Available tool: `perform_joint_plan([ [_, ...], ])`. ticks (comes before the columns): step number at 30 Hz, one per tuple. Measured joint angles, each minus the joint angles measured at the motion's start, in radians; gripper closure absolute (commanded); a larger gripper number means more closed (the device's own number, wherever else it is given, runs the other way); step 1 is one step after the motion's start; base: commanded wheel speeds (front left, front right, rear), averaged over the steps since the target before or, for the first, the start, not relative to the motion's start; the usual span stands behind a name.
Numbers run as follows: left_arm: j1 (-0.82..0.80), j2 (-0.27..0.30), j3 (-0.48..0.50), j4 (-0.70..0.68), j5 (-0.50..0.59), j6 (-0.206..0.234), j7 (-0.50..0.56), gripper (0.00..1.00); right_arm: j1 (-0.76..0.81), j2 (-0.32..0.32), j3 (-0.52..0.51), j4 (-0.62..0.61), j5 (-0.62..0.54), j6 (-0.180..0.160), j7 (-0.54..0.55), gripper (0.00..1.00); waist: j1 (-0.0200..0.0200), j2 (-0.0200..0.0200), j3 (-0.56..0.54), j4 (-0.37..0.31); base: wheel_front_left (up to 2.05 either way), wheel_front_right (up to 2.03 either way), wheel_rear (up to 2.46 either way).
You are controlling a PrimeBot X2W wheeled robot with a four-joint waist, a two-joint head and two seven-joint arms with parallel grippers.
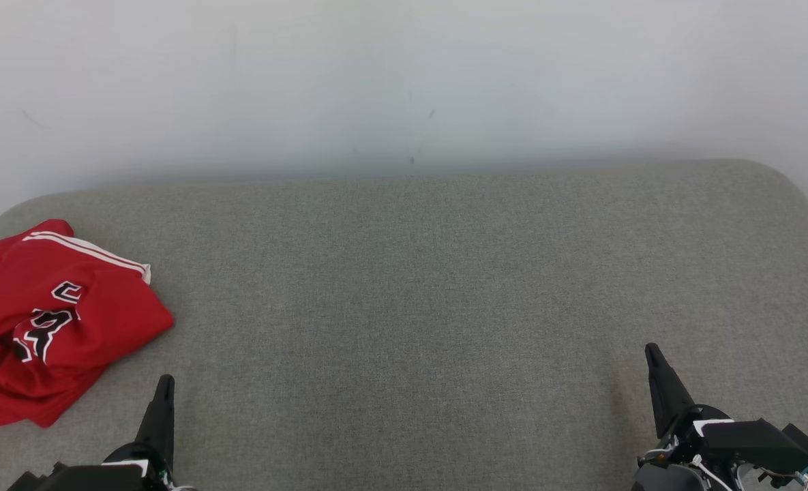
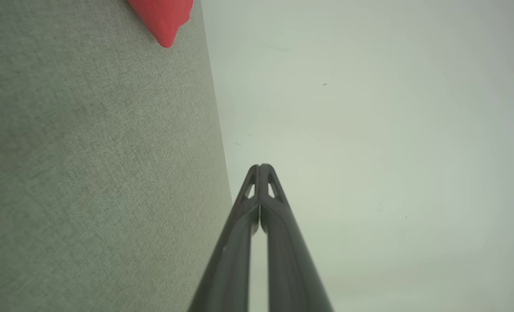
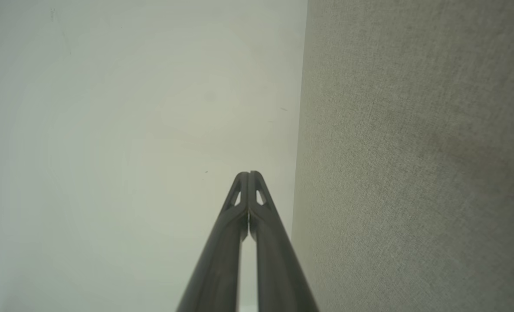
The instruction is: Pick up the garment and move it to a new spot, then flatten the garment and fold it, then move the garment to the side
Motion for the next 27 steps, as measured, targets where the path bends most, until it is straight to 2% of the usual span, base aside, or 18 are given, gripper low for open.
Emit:
perform_joint_plan([
  [7, 0.000, 0.000, 0.000, 0.000, 0.000, 0.000, 0.000, 1.00, 0.000, 0.000, 0.000, 0.000, 0.000, 0.000, 0.000, 1.00, 0.0000, 0.0000, 0.000, 0.000, 0.00, 0.00, 0.00],
  [8, 0.000, 0.000, 0.000, 0.000, 0.000, 0.000, 0.000, 0.00, 0.000, 0.000, 0.000, 0.000, 0.000, 0.000, 0.000, 0.00, 0.0000, 0.0000, 0.000, 0.000, 0.00, 0.00, 0.00],
  [13, 0.028, -0.006, -0.006, 0.033, 0.000, 0.001, 0.000, 0.00, 0.031, 0.002, 0.002, 0.036, 0.000, 0.000, -0.002, 0.00, 0.0000, 0.0000, 0.000, 0.000, 0.00, 0.00, 0.00],
  [19, 0.035, -0.007, -0.016, 0.022, 0.025, 0.001, -0.030, 0.00, 0.041, 0.002, 0.021, 0.023, -0.029, 0.000, -0.029, 0.00, 0.0000, 0.0000, 0.001, 0.000, 0.00, 0.00, 0.00],
  [27, 0.035, -0.007, -0.017, -0.012, 0.152, 0.002, -0.069, 0.00, 0.044, 0.002, 0.041, -0.017, -0.129, 0.000, -0.068, 0.00, 0.0000, 0.0000, 0.002, 0.001, 0.00, 0.00, 0.00],
])
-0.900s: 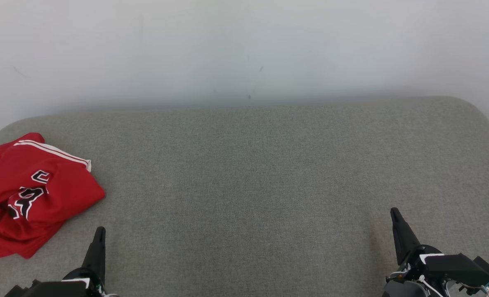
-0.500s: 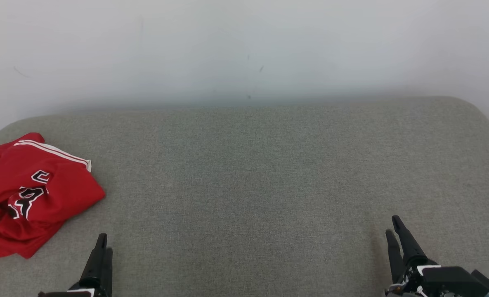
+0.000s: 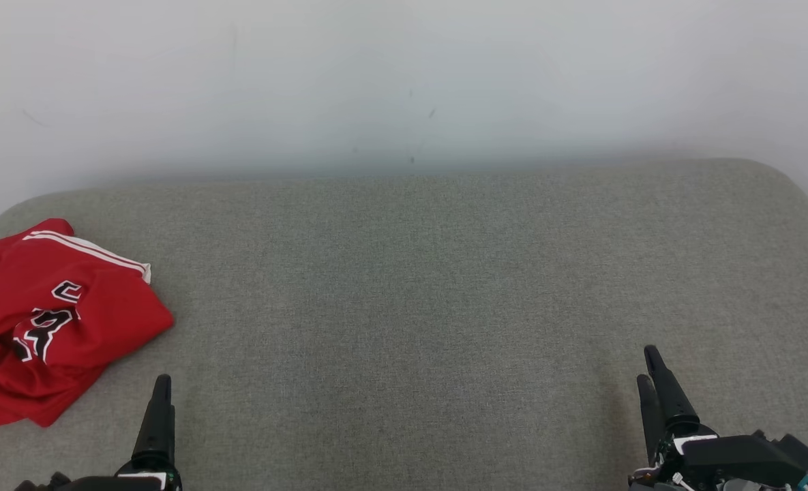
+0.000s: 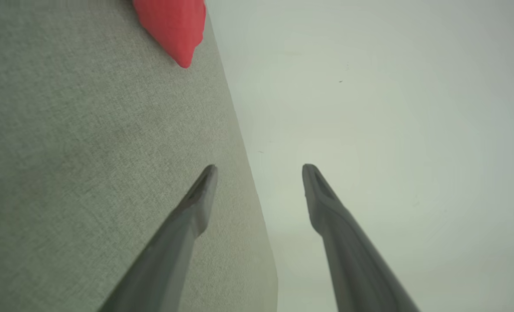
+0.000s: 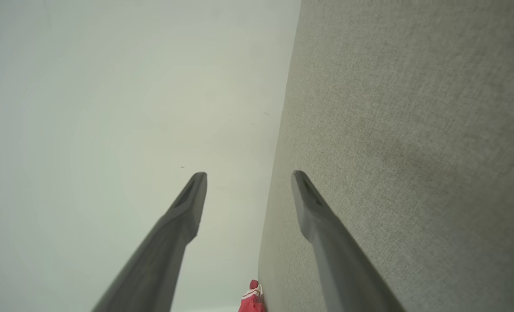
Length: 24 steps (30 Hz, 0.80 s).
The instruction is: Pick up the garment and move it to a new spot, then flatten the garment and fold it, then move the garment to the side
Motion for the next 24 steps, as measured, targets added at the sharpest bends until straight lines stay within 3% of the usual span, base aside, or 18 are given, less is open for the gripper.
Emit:
perform_joint_plan([
  [24, 0.010, 0.008, -0.056, -0.047, 0.532, 0.051, -0.094, 0.00, 0.022, 0.000, 0.045, -0.074, -0.436, 0.000, -0.093, 0.00, 0.0000, 0.0000, -0.002, 0.006, 0.00, 0.00, 0.00],
])
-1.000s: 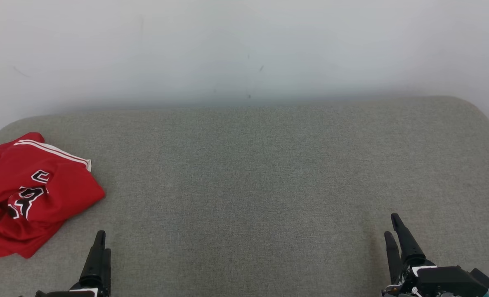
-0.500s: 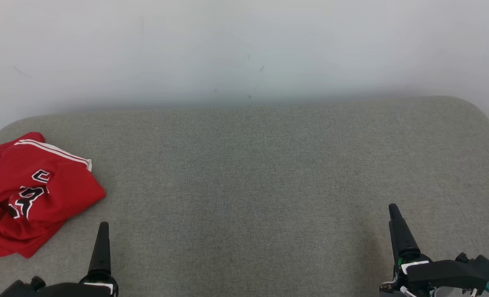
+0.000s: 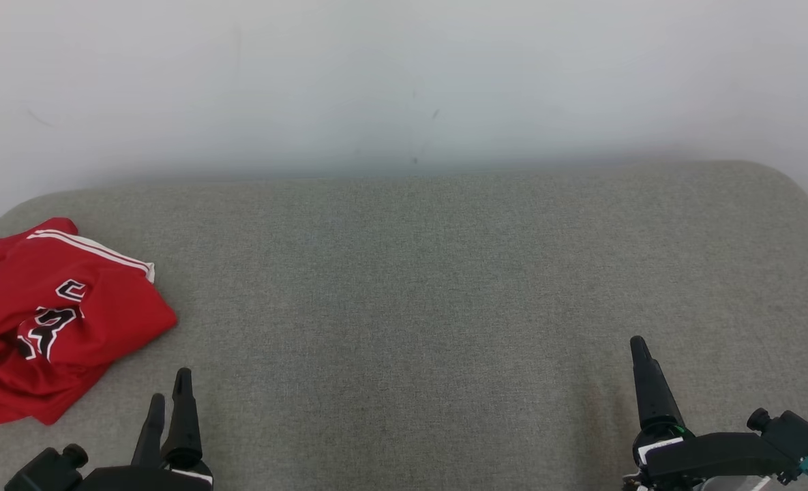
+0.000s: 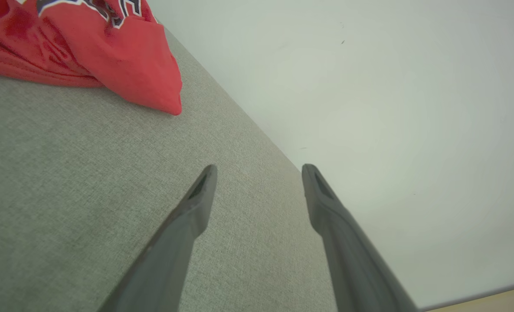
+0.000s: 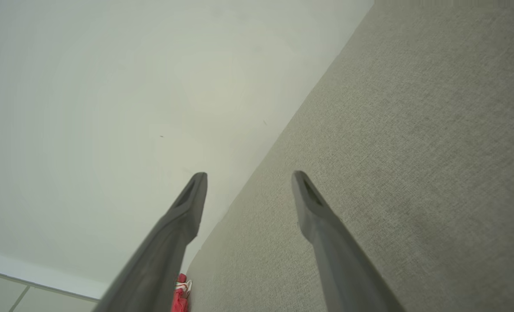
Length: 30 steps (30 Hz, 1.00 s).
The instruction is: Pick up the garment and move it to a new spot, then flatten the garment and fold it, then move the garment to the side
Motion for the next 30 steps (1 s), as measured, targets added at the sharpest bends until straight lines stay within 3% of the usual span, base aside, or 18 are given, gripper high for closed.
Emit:
perform_joint_plan([
  [30, 0.030, 0.044, -0.001, -0.033, 0.356, 0.007, -0.090, 0.00, 0.014, 0.000, -0.001, -0.010, -0.378, 0.000, -0.090, 0.00, 0.0001, 0.0000, -0.001, 0.010, 0.00, 0.00, 0.00],
])
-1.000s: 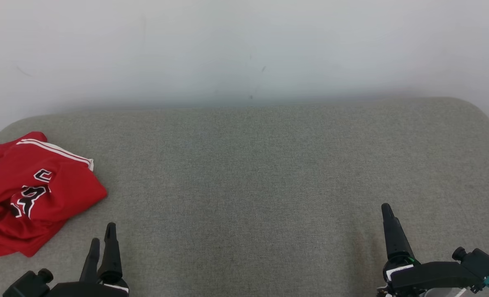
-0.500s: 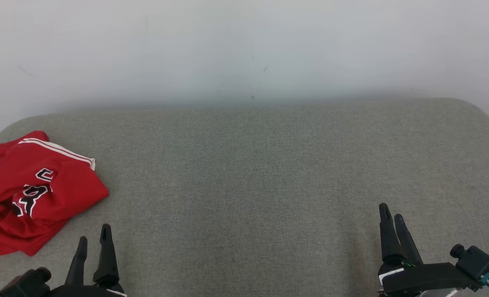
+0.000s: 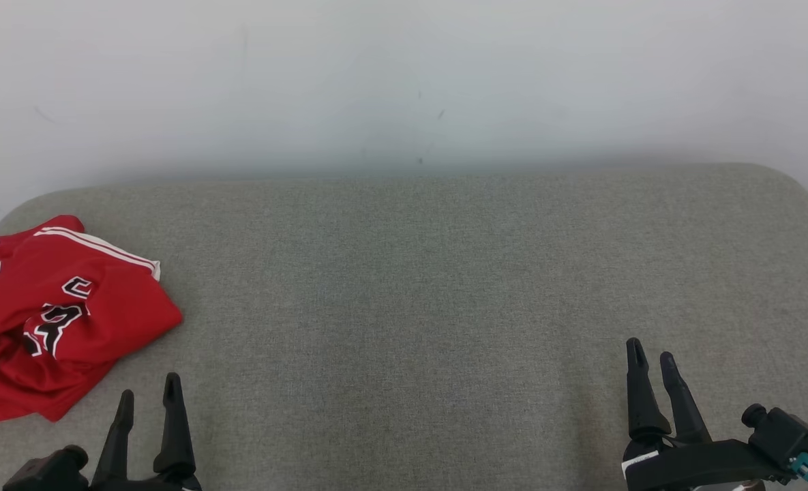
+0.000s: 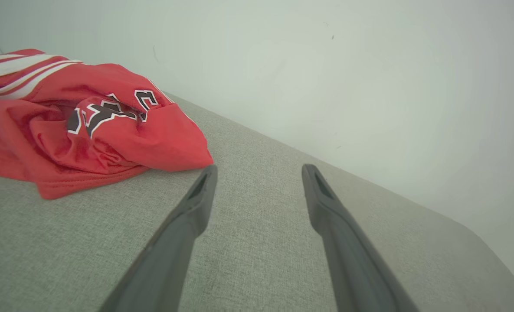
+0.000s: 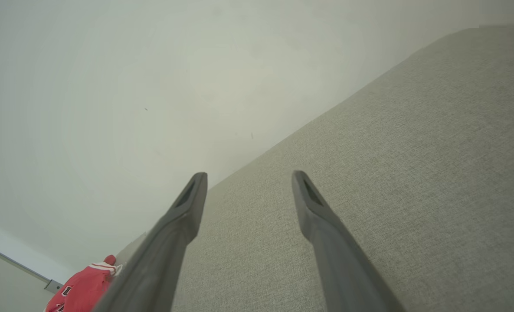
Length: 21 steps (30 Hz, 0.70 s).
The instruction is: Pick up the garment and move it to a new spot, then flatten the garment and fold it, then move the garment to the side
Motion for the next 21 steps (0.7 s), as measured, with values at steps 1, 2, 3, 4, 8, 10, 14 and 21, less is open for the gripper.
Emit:
perform_joint_plan([
  [1, 0.004, 0.000, 0.000, 0.000, 0.014, -0.004, -0.003, 0.00, 0.002, 0.000, -0.001, 0.000, -0.011, 0.000, -0.004, 0.00, 0.0000, 0.0000, 0.000, 0.000, 0.00, 0.00, 0.00],
  [2, 0.006, 0.000, 0.001, 0.001, 0.024, -0.006, -0.004, 0.00, 0.003, 0.000, -0.001, 0.000, -0.025, 0.000, -0.006, 0.00, 0.0000, 0.0000, -0.001, 0.001, 0.00, 0.00, 0.00],
  [3, 0.006, 0.001, 0.000, 0.003, 0.034, -0.007, -0.008, 0.00, 0.004, 0.000, -0.001, 0.000, -0.038, 0.000, -0.008, 0.00, 0.0000, 0.0000, -0.001, 0.001, 0.00, 0.00, 0.00],
  [4, 0.006, 0.001, 0.000, 0.004, 0.044, -0.007, -0.011, 0.00, 0.005, 0.000, -0.001, 0.000, -0.049, 0.000, -0.011, 0.00, -0.0001, 0.0000, -0.001, 0.001, 0.00, 0.00, 0.00],
  [8, 0.006, 0.002, 0.000, 0.007, 0.089, -0.007, -0.021, 0.00, 0.006, 0.000, -0.004, 0.003, -0.088, 0.000, -0.022, 0.00, -0.0002, 0.0000, -0.003, 0.003, 0.00, 0.00, 0.00],
  [10, 0.006, 0.002, 0.001, 0.010, 0.108, -0.007, -0.027, 0.00, 0.006, 0.000, -0.003, 0.003, -0.108, 0.000, -0.026, 0.00, -0.0001, 0.0000, -0.003, 0.004, 0.00, 0.00, 0.00],
  [14, 0.008, 0.002, 0.003, 0.011, 0.155, -0.008, -0.039, 0.00, 0.006, 0.000, -0.001, 0.002, -0.151, 0.000, -0.039, 0.00, -0.0002, 0.0000, -0.005, 0.006, 0.00, 0.00, 0.00],
  [21, 0.010, 0.001, 0.005, 0.009, 0.215, -0.015, -0.054, 0.00, 0.007, 0.000, 0.003, 0.000, -0.211, 0.000, -0.054, 0.00, -0.0002, 0.0000, -0.006, 0.009, 0.00, 0.00, 0.00],
])
